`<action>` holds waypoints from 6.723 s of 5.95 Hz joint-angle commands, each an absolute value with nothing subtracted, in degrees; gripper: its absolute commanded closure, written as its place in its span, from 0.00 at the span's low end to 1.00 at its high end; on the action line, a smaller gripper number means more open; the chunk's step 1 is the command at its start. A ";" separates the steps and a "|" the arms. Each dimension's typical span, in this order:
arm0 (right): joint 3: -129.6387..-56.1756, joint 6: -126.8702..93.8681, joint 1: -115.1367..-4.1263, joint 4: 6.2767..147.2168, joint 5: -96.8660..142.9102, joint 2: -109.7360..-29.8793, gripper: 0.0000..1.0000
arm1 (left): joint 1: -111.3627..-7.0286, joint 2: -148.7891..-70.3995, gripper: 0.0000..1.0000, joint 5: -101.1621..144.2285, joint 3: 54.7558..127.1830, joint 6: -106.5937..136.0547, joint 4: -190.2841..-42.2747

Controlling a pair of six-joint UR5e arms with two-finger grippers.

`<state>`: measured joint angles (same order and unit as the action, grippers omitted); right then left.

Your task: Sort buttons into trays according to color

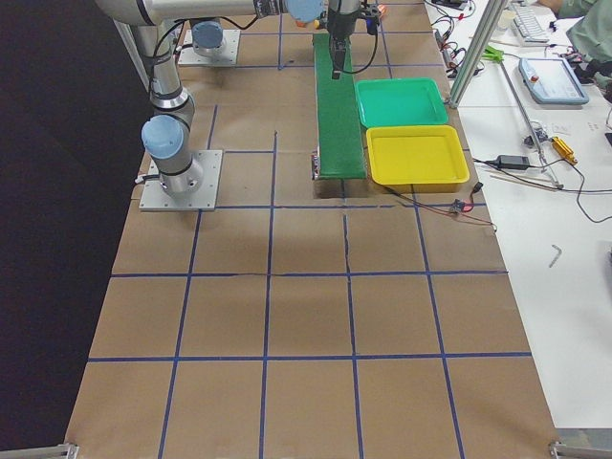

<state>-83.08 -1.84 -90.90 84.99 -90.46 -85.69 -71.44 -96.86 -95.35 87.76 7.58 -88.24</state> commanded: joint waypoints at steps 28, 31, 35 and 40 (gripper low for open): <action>-83.67 10.29 -91.14 84.64 -90.53 -85.78 0.00 | -81.97 -104.49 0.76 -91.50 101.78 61.72 -65.66; -84.90 16.13 -93.15 83.94 -90.62 -86.48 0.00 | -85.25 -105.64 0.76 -91.50 105.19 67.91 -64.96; -88.15 60.39 -95.19 84.73 -91.41 -85.87 0.00 | -85.43 -105.91 0.02 -87.62 105.91 76.50 -64.69; -88.50 88.33 -95.19 88.40 -90.53 -85.08 0.00 | -78.86 -104.77 0.01 -93.39 103.98 32.81 -64.68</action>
